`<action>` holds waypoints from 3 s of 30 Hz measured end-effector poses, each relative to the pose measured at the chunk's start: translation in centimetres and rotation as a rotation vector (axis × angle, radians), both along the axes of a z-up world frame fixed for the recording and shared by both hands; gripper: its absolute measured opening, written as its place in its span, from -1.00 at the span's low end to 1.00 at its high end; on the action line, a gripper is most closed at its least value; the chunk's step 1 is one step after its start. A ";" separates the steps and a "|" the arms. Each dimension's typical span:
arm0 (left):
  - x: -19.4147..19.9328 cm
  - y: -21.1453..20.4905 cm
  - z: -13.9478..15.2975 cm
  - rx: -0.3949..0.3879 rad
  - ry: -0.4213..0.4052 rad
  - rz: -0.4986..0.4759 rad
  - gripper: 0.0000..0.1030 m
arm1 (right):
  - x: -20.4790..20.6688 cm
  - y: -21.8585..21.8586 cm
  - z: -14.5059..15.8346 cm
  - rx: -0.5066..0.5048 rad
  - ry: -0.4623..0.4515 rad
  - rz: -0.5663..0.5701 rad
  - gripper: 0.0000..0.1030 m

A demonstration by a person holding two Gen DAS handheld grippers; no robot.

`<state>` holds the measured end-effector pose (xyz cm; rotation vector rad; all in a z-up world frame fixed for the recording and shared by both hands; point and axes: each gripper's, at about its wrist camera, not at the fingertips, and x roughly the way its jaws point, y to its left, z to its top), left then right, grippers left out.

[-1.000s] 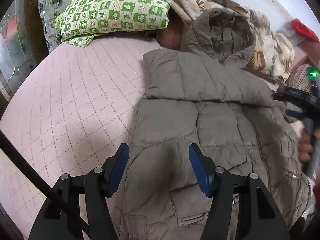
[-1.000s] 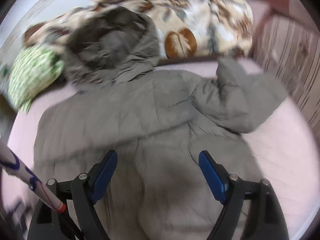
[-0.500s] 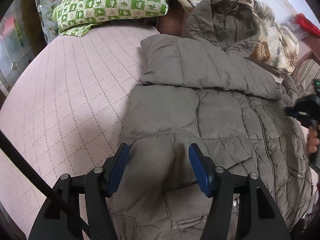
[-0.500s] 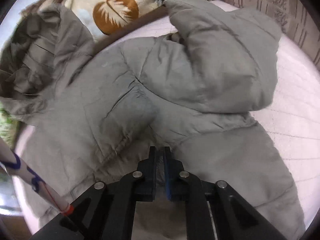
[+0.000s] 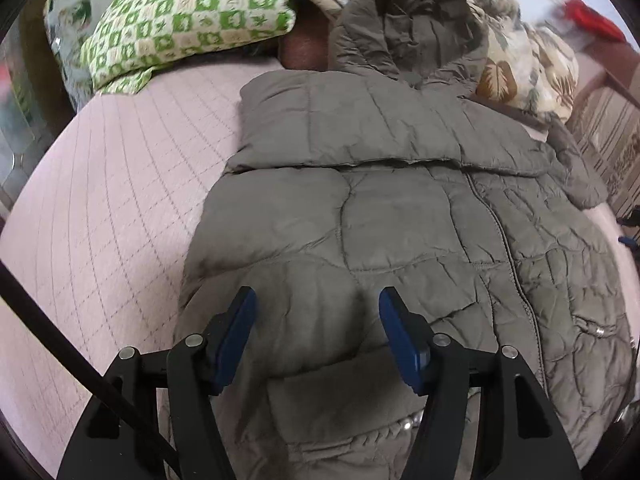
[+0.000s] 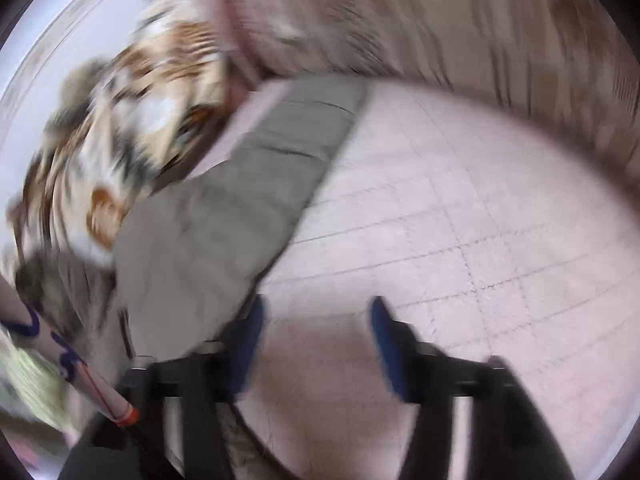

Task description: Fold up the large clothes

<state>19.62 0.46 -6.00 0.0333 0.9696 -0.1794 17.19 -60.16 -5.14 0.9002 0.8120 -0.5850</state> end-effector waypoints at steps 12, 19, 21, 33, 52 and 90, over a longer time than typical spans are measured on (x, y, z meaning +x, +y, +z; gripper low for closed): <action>0.9 -2.9 -2.5 0.095 -0.018 -0.066 0.46 | 6.9 -8.2 -4.6 0.064 -0.129 -0.069 -0.26; 1.2 -3.0 -2.9 0.100 -0.016 -0.061 0.54 | 10.5 -10.8 -5.1 0.024 -0.130 -0.103 -0.38; 1.2 -3.0 -2.8 0.097 -0.014 -0.060 0.54 | 10.9 -10.9 -4.4 0.011 -0.102 -0.092 -0.75; -0.9 1.3 3.0 -0.021 -0.118 0.040 0.54 | 12.3 4.0 14.8 -0.289 -0.211 0.183 -0.84; 0.7 14.6 6.4 -0.178 -0.149 0.383 0.54 | 20.5 46.6 3.1 -0.426 0.070 1.012 -0.50; 1.4 12.5 4.6 -0.145 -0.073 0.354 0.54 | 22.3 40.3 12.7 -0.393 -0.059 0.709 0.51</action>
